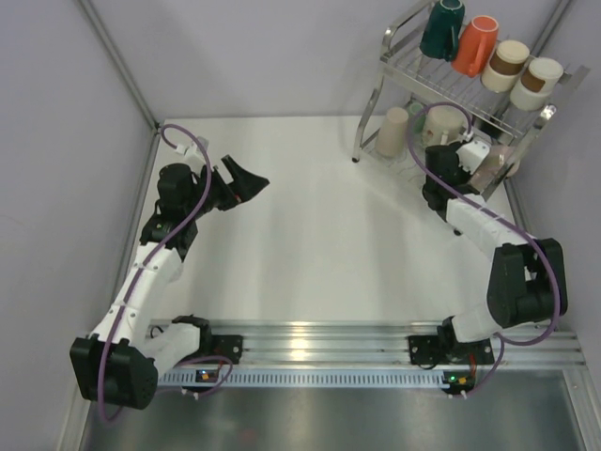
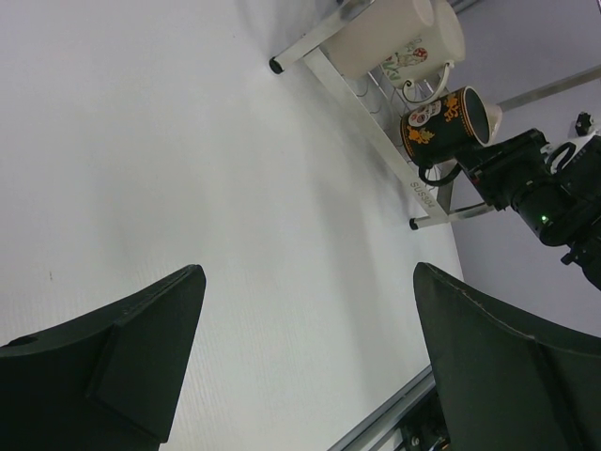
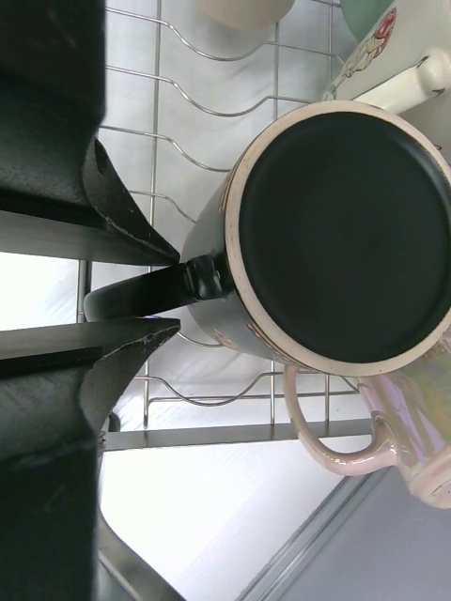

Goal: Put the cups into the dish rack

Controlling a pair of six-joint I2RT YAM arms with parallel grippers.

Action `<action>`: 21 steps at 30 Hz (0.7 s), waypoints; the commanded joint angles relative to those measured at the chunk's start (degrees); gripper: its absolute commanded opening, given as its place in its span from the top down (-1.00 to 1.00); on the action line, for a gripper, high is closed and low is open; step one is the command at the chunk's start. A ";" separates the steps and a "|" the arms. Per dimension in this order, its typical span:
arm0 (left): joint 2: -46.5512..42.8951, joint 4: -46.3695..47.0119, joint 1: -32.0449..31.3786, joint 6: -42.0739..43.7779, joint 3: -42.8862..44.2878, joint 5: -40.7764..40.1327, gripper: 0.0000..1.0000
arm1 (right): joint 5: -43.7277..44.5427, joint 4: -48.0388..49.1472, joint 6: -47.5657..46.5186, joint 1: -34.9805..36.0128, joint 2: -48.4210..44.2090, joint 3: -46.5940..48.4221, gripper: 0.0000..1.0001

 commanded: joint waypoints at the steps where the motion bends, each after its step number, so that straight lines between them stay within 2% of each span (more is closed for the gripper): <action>1: -1.65 0.05 0.05 0.38 1.88 -0.75 -0.96 | 0.49 1.01 -0.85 -0.90 -2.57 0.90 0.42; 8: -2.01 0.05 0.06 0.90 1.62 -0.75 -0.96 | -1.71 1.10 -3.32 -0.73 -4.59 0.37 0.46; 16: -2.09 0.05 0.05 1.17 2.32 -0.93 -0.96 | -10.41 -0.04 -5.87 -0.73 -10.12 -0.95 0.45; 21: -2.18 0.06 0.05 0.38 2.50 -0.75 -0.96 | -12.52 -4.61 -5.25 -0.81 -12.67 -0.07 0.43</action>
